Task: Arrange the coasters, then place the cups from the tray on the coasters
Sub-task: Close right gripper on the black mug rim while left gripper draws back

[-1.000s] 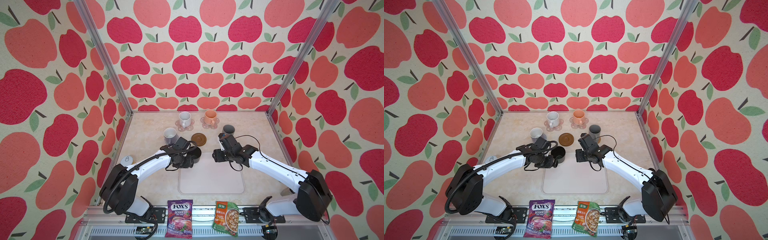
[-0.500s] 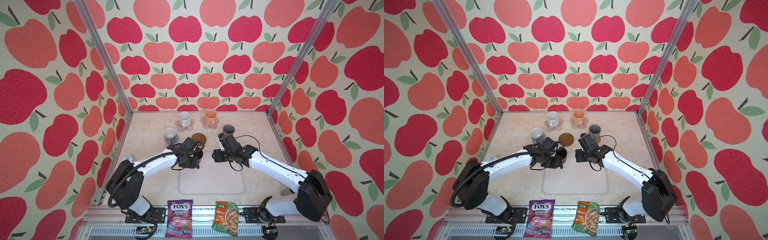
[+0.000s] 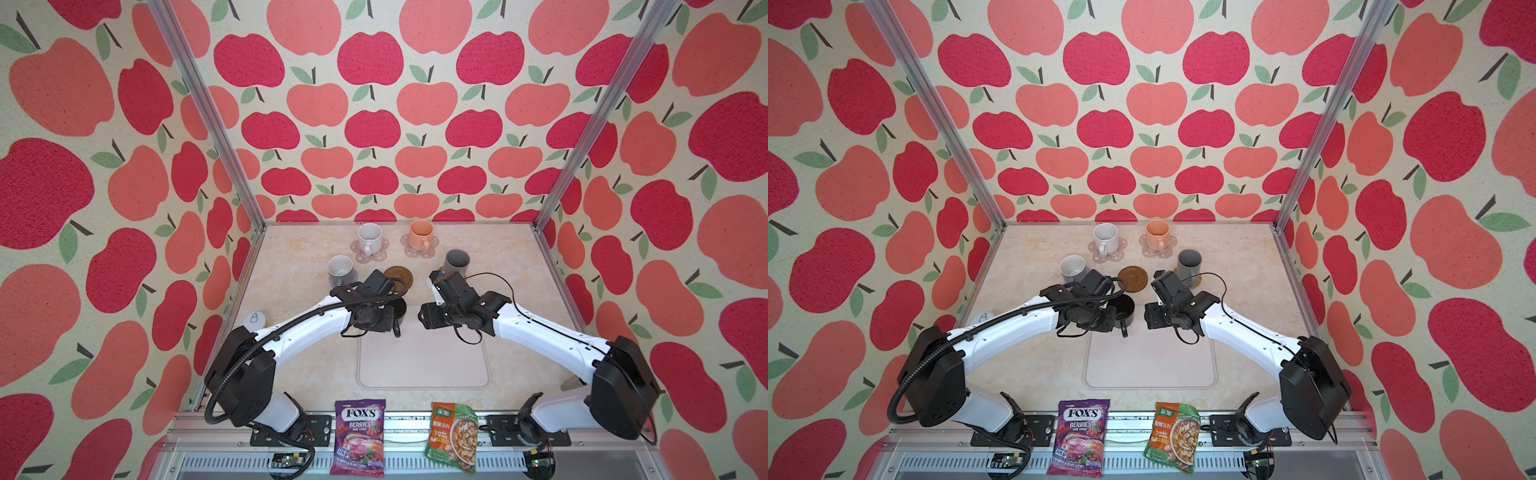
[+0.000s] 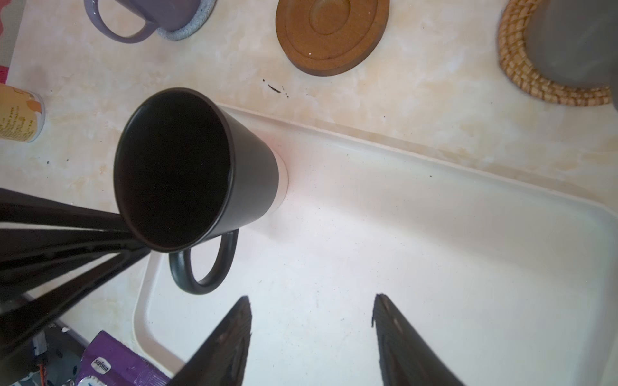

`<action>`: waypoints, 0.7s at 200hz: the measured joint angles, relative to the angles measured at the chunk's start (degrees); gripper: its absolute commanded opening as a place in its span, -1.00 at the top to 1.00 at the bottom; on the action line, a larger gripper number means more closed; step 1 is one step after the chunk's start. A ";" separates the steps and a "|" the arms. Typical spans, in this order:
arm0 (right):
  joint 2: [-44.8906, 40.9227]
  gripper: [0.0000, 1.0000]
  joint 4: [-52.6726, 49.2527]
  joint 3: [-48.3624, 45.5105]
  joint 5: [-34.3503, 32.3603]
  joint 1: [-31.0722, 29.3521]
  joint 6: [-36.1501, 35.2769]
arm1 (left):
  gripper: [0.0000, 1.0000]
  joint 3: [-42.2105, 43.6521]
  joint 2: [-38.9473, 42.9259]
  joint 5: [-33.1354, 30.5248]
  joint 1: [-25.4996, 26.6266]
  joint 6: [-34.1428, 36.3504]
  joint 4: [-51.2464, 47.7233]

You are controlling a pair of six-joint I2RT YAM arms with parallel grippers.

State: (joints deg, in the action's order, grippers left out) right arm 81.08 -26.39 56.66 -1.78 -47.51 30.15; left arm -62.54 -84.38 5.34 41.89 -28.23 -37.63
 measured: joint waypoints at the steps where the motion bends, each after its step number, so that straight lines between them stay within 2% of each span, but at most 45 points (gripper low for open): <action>1: 0.04 -0.22 0.00 0.00 0.00 -0.07 0.00 | 0.63 -0.04 0.15 -0.11 -0.04 0.07 -0.09; 48: 2.10 -0.22 -0.04 0.31 0.07 -1.84 -0.04 | 0.61 -0.94 9.64 -6.14 -3.45 1.38 -3.32; 91: 3.93 -0.22 -0.02 3.08 0.44 -4.50 -0.24 | 0.60 1.75 15.74 -6.51 -9.42 1.31 -4.13; 140: 7.45 -0.21 -0.26 6.27 1.07 -7.30 -0.68 | 0.59 4.24 18.21 -6.49 -11.69 1.11 -5.51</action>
State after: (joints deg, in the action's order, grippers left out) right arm 88.53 -26.65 62.94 -0.71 -54.81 29.47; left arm -58.30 -66.17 -1.15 30.20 -27.11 -43.13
